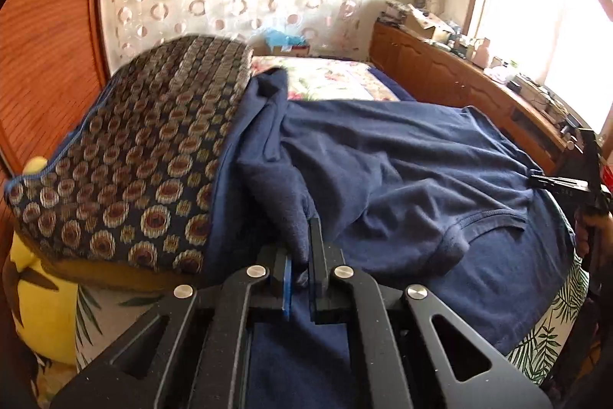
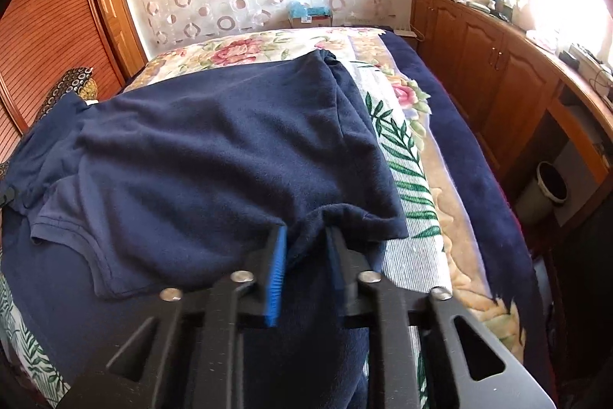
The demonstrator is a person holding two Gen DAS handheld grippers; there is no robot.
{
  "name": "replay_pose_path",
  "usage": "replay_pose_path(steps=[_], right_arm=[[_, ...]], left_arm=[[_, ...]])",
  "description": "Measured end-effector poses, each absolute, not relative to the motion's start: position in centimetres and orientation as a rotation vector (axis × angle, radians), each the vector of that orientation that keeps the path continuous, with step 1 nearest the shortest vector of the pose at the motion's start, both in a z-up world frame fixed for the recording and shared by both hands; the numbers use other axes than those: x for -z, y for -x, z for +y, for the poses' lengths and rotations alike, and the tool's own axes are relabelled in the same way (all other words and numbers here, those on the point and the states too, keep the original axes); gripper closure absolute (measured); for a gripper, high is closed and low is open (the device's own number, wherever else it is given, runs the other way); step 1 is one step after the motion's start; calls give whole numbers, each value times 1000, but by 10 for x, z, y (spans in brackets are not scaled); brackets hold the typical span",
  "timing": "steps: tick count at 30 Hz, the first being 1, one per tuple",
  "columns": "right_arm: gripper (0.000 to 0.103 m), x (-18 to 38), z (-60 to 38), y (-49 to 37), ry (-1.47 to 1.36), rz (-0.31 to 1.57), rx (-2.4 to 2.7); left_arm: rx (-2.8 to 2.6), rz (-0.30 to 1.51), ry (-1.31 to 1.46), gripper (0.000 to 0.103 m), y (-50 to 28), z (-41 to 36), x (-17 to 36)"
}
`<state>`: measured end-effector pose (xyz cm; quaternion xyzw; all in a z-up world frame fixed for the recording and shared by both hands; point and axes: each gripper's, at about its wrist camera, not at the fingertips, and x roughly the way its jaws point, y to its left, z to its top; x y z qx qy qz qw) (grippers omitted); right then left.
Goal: Fold small clothes
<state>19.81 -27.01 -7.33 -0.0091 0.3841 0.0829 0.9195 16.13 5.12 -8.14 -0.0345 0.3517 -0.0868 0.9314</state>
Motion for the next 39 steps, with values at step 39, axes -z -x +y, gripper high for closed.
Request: replay_pose_path(steps=[39], right_arm=[[100,79,-303,-76,4,714,-255]], left_arm=[[97,741,161,90,-78,93,104]])
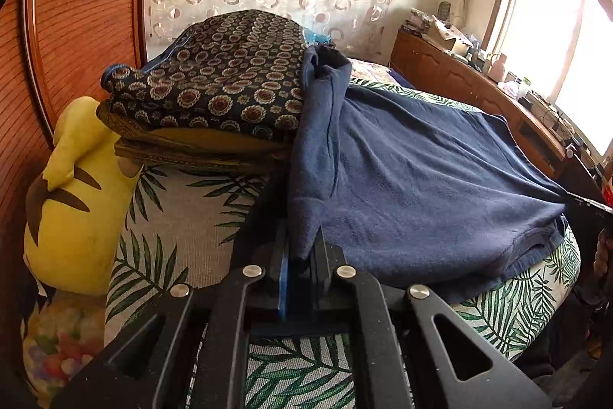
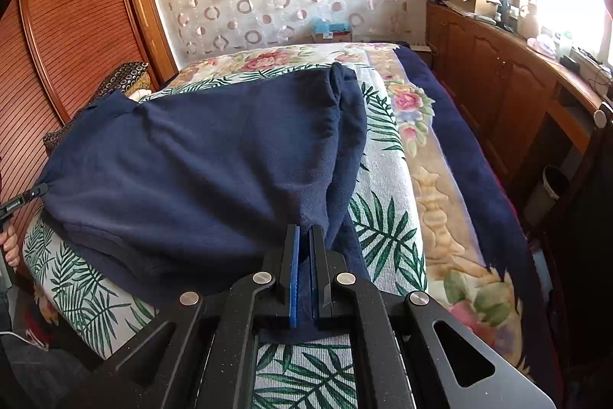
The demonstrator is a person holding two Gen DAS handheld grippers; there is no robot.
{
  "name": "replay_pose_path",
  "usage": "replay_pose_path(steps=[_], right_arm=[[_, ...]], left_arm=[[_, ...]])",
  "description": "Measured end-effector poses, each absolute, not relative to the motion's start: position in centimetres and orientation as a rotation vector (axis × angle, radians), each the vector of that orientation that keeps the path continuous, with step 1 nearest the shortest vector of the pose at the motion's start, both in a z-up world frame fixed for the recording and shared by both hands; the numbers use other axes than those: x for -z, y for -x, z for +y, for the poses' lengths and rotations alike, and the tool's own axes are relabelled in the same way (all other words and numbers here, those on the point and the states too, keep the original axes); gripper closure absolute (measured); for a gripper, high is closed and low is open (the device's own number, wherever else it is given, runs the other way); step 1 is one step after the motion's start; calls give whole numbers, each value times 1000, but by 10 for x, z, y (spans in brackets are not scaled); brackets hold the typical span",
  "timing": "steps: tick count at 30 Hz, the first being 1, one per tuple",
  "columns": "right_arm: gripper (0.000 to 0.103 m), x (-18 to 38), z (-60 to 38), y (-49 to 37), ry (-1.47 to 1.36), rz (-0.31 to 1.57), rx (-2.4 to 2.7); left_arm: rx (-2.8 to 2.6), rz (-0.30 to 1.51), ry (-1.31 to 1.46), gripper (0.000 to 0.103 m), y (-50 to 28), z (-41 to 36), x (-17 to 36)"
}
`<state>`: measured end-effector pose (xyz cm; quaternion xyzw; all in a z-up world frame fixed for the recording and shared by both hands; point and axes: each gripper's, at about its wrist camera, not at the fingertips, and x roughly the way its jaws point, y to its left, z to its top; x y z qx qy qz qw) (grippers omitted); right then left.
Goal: Fold small clothes
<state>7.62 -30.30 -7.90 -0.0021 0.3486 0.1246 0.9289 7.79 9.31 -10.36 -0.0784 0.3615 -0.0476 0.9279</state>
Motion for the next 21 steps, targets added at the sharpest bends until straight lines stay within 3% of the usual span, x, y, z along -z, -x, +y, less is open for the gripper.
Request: replay_pose_path(steps=[1,3,6,9,17,21], right_arm=[[99,75,-302,-74,9,709,-256],[96,69,-298,-70,25,694,-251],[96,58,-294,-58,60,668,-235],[78,54,-288,-54,81,649,-233],[56,70,-265,-68,109,662,-289],[50,84,-242,-82,116,689,-349]], left_arm=[[100,734,158,86,-77,92,101],[95,719,159,65,-74,94,97],[91,694,160,46,-71,96,90],[67,680,145,30,-70,95,88],[42,701,121,27,-73,92,94],[27,715,124,27,-74,94,99]])
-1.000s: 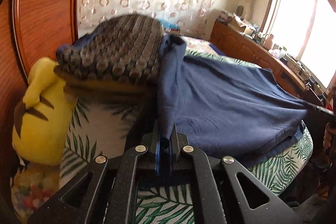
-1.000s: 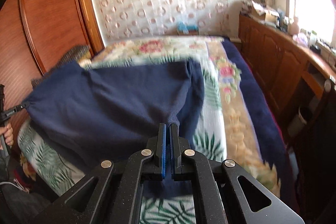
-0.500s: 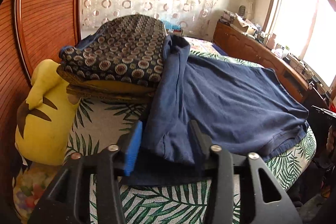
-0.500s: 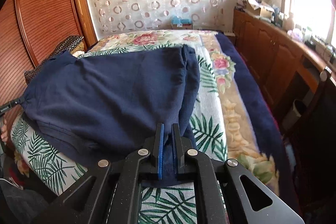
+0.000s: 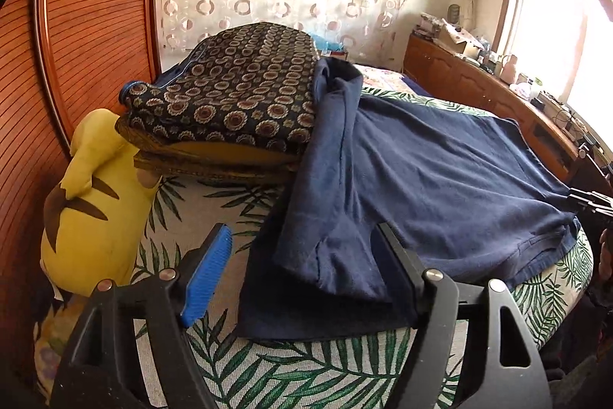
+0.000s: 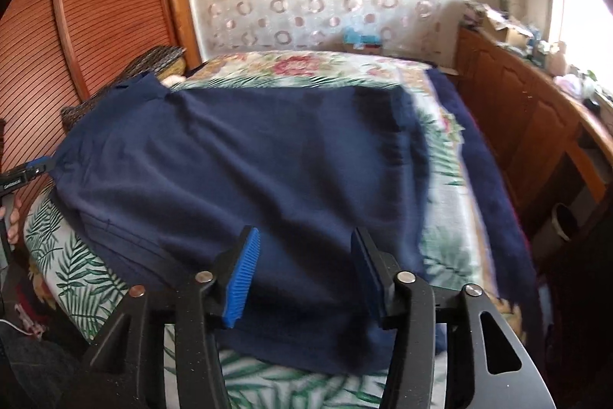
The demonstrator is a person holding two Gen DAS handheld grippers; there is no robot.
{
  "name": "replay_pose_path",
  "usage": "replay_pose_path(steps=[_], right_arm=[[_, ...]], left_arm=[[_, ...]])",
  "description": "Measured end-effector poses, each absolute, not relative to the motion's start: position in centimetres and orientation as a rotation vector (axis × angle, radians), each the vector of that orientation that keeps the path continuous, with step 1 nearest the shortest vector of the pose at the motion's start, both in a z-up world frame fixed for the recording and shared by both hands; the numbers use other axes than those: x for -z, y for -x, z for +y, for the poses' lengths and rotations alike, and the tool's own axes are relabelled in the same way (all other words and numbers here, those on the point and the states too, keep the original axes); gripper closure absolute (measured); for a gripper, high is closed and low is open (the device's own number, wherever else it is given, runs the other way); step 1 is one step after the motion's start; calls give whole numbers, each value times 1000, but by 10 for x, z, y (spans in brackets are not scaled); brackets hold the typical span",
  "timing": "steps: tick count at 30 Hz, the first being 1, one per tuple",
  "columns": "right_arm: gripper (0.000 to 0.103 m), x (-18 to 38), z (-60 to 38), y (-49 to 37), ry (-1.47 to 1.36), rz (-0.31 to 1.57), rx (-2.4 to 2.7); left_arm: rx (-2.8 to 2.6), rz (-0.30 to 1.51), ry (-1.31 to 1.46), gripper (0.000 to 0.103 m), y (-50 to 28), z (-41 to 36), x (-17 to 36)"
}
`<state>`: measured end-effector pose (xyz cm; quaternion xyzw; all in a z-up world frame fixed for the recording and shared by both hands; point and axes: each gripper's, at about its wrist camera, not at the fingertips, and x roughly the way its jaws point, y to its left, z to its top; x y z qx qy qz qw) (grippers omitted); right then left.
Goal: Fold small clothes
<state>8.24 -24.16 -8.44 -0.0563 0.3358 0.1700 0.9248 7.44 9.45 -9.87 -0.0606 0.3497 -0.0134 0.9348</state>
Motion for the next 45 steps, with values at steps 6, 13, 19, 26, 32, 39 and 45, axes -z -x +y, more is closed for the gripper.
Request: replay_pose_path(steps=[6,13,19,26,32,39,45], right_arm=[[50,107,-204,-101,156,747,-398],[50,121,-171,-105,257,742,-366],[48,120,-172,-99,248,736,-373],[44,121,-174,-97,242,733,-374],[42,121,-175,-97,244,733,-380],[39,121,-175,-98,247,734,-386],[38,121,-175,-98,246,734,-385]], left_arm=[[16,726,116,27,-75,95,102],[8,739,122,27,-76,101,106],[9,730,168,27,-78,113,108],[40,777,196,39,-91,116,118],[46,821,194,42,-99,114,128],[65,831,153,74,-101,105,130],[162,755,137,96,-89,85,110]])
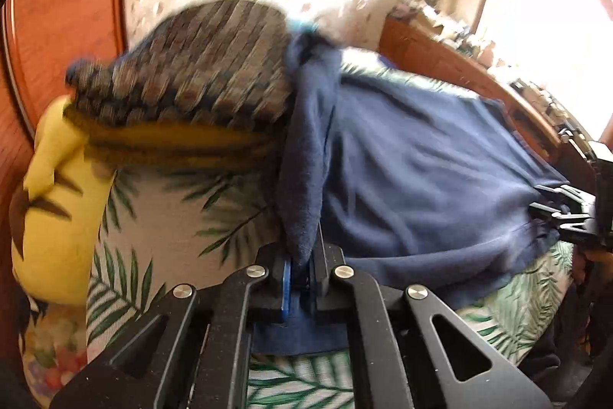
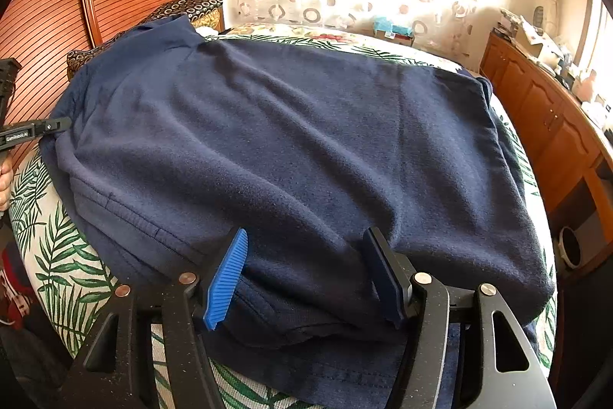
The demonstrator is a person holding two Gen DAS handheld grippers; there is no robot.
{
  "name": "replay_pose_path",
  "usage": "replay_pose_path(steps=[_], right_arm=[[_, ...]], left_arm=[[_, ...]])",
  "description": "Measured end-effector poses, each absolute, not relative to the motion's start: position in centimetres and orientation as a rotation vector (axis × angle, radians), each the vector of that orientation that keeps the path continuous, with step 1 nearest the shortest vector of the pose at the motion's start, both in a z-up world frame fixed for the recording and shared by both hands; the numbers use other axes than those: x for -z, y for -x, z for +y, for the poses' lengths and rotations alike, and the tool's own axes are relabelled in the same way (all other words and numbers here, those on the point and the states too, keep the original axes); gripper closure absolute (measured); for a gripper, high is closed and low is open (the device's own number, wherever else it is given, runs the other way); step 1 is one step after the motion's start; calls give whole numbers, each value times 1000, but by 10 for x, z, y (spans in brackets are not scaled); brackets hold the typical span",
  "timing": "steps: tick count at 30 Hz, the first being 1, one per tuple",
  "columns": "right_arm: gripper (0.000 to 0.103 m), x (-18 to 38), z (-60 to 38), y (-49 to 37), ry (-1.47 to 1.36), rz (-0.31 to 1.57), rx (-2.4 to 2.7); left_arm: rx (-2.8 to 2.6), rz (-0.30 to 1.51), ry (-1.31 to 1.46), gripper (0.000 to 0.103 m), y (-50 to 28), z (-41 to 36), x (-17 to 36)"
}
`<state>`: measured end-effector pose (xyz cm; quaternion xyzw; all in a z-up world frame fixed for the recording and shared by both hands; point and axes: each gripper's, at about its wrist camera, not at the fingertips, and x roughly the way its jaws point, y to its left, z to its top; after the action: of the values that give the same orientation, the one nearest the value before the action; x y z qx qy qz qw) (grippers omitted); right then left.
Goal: Fold small clothes
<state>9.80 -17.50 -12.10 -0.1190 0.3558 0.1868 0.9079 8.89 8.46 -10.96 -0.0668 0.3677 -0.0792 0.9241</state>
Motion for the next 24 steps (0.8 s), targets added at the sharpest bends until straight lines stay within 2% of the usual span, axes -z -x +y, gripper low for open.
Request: replay_pose_path(steps=[7,24], right_arm=[[38,115,-189,-99,189,727,-381],[38,91,-270,-77,64,655,-231]], left_arm=[[276,638,139,96,-85,46,57],[553,557,92,97,-132,-79,-7]])
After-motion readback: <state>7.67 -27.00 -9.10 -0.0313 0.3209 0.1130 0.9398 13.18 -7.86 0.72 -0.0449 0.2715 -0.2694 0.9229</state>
